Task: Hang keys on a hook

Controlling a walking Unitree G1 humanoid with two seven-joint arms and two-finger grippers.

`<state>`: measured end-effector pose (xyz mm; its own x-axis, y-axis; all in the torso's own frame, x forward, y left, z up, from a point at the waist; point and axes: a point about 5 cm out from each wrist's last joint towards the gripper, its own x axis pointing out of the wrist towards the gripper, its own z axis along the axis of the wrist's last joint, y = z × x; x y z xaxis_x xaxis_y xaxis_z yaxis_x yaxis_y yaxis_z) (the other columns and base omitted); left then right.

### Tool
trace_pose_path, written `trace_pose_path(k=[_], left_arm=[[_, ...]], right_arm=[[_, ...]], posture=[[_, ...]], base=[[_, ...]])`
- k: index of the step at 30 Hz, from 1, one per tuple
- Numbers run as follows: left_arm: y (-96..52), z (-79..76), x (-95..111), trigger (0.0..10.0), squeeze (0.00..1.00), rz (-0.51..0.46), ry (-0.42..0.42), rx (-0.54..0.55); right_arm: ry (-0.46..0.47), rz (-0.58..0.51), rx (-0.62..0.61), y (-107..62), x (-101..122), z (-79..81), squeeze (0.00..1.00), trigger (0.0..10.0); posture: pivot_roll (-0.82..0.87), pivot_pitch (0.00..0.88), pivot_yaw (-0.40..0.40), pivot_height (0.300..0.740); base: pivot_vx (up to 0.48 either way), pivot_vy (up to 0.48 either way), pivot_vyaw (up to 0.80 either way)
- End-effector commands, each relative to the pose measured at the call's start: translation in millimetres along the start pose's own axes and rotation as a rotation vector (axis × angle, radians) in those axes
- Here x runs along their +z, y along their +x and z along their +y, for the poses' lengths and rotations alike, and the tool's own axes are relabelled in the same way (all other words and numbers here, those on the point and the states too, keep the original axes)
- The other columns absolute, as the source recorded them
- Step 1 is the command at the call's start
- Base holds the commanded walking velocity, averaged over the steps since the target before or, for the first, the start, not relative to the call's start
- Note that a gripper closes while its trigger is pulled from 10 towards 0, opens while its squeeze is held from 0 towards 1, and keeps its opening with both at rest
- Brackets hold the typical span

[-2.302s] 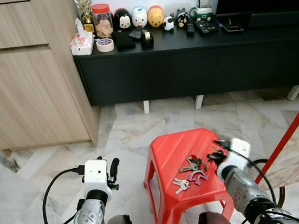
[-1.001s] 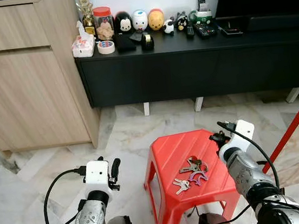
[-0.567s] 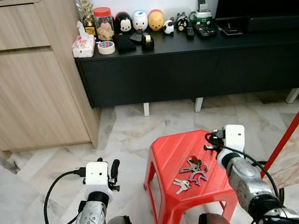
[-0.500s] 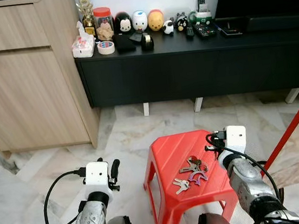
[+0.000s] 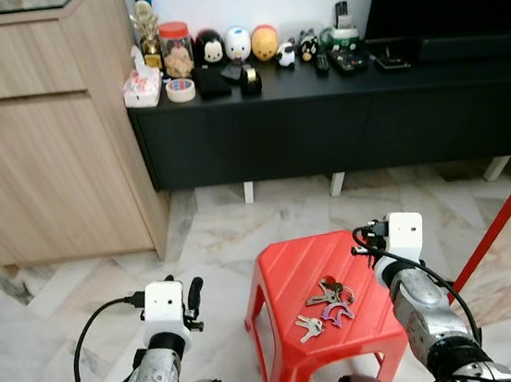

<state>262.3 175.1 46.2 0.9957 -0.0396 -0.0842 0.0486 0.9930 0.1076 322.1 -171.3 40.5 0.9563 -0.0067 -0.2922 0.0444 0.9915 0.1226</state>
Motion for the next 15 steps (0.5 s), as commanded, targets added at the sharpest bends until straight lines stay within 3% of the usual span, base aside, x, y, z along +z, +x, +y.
trace_pose_path(k=[1,7,15], left_arm=[[-0.1,2.9,-2,10.0,0.0,0.004,-0.008,0.012],[-0.8,11.7,-12,10.0,0.0,0.044,0.01,0.022],[-11.3,38.0,-46,10.0,0.0,0.204,0.04,0.064]], right_arm=[[-0.007,-0.026,-0.007,0.1,5,-1.3,0.0,10.0],[0.035,-0.005,-0.043,-1.8,-3,-4.4,0.0,10.0],[0.044,-0.007,-0.045,-5.1,-8,-3.8,0.0,10.0]], posture=[[0.09,0.0,-0.089,0.698],[0.09,0.0,-0.093,0.707],[0.1,0.0,-0.093,0.707]], base=[[0.0,0.0,0.0],[0.0,0.0,0.0],[0.0,0.0,0.0]])
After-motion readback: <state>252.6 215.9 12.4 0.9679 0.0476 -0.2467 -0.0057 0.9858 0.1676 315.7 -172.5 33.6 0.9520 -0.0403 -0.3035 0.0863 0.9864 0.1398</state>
